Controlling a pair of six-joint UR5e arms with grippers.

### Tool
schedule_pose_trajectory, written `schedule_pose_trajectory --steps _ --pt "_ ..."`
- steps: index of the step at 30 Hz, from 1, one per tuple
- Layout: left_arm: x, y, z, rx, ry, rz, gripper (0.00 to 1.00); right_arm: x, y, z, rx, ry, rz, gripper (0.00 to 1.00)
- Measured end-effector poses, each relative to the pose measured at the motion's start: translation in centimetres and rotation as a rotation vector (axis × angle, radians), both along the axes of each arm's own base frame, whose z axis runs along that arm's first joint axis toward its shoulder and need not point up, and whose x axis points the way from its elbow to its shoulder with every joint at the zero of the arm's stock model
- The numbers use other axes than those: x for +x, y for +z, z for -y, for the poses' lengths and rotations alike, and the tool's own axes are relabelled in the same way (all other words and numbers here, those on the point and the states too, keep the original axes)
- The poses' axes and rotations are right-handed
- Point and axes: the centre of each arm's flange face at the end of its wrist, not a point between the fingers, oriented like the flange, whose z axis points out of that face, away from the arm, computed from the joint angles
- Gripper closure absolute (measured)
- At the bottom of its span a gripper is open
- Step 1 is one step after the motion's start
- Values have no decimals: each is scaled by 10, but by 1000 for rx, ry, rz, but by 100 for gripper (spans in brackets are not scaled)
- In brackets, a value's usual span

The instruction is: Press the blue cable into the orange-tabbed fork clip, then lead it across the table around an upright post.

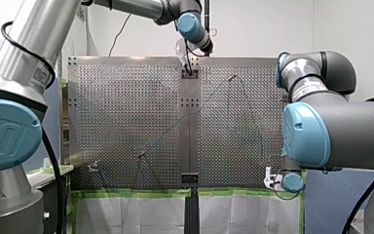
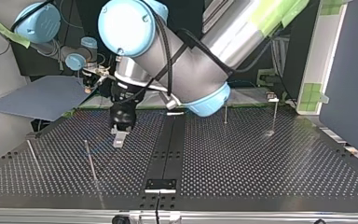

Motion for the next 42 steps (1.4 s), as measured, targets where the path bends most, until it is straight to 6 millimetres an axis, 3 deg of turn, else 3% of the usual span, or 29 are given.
schedule_pose_trajectory --steps 22,32,36,42 --pt "-40 43 -55 -197 -18 137 0 3 2 1 -3 9 1 100" --pt "-68 58 -80 -268 -18 214 0 3 3 1 -5 10 1 100" --pt "-70 47 -82 -275 -17 222 0 3 4 1 -5 10 0 100" --pt "-62 12 -76 -261 -15 206 0 3 4 1 -5 10 1 100"
